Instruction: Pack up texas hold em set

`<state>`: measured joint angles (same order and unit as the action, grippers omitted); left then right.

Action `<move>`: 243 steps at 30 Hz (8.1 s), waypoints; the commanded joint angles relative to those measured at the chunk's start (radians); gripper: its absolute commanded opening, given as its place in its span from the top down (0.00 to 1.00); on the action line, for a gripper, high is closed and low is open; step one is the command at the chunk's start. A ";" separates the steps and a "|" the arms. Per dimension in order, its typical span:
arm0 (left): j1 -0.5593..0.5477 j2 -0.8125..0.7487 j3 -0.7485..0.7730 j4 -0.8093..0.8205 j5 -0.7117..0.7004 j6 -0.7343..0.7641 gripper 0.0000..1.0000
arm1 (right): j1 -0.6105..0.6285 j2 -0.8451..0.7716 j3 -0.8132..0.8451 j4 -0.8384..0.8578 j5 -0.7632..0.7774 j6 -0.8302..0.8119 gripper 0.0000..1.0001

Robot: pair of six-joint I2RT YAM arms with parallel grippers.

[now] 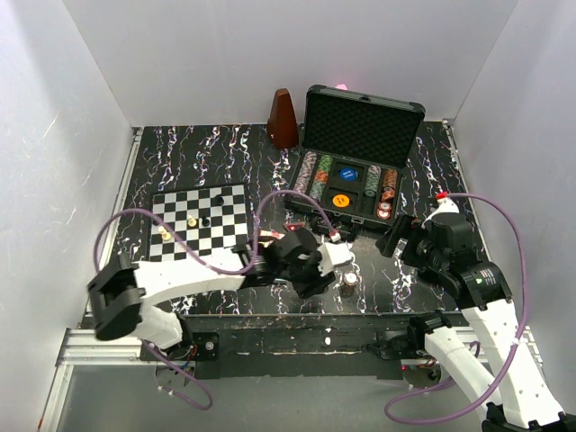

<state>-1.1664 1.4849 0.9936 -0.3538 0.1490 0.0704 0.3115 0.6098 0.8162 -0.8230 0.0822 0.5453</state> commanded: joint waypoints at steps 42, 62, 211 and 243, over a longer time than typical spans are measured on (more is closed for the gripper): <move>0.071 -0.446 -0.112 0.262 0.196 0.058 1.00 | 0.454 0.281 0.040 0.449 -0.530 0.352 0.41; 0.071 -0.465 -0.085 0.202 0.138 0.045 0.02 | 0.243 0.300 0.201 0.156 -0.116 0.144 0.99; 0.306 -0.560 -0.085 0.153 -0.034 -0.026 0.02 | 0.015 1.309 0.795 -0.114 0.487 2.089 0.28; 0.307 -0.581 -0.089 0.156 -0.049 -0.040 0.02 | 0.032 0.963 0.525 -0.044 0.626 1.660 0.09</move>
<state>-0.8658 0.9295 0.8864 -0.2028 0.1184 0.0399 0.3424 1.6836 1.4052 -0.8791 0.6064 1.9728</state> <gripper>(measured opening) 0.981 0.908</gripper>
